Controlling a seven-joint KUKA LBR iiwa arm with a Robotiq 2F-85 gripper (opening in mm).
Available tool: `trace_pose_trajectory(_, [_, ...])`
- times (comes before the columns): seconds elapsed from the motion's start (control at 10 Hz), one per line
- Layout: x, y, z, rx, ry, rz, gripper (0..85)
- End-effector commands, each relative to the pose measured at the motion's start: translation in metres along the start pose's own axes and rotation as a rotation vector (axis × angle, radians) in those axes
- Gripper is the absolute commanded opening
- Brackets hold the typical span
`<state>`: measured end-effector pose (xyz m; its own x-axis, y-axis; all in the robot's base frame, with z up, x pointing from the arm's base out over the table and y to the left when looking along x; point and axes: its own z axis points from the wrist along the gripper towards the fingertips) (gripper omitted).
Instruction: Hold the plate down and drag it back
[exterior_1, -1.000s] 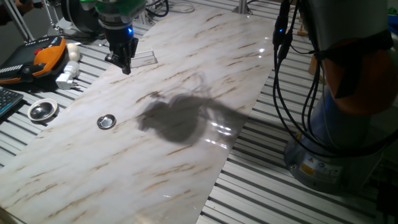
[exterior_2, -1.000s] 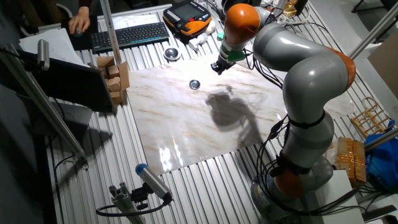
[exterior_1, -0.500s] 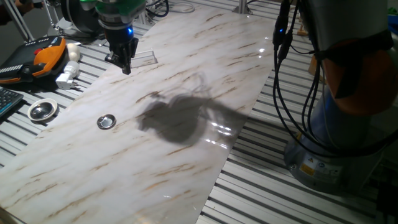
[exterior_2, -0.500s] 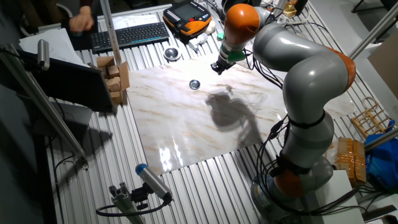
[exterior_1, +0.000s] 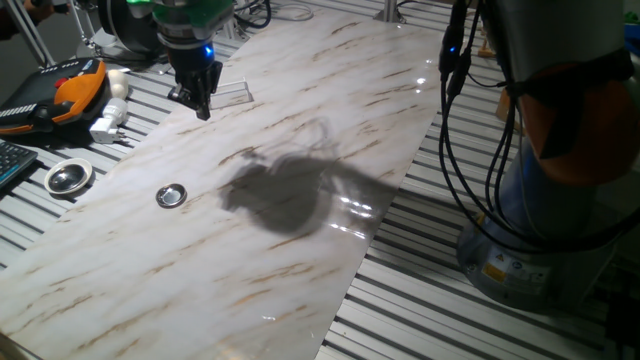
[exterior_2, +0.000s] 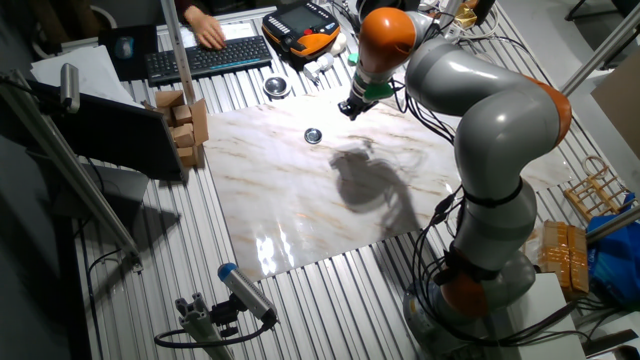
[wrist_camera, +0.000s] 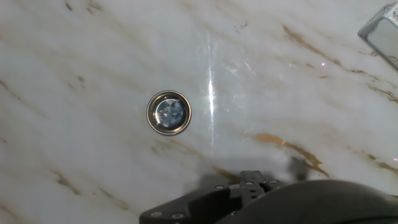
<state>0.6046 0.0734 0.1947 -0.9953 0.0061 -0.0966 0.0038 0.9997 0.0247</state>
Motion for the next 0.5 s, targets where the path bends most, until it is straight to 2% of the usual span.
trace_pose_trajectory(0.0, [-0.0003, 0.0001, 0.0, 0.003, -0.002, 0.0, 0.0])
trace_pose_trajectory(0.4, [-0.0024, 0.0016, -0.0005, 0.006, -0.003, 0.004, 0.0])
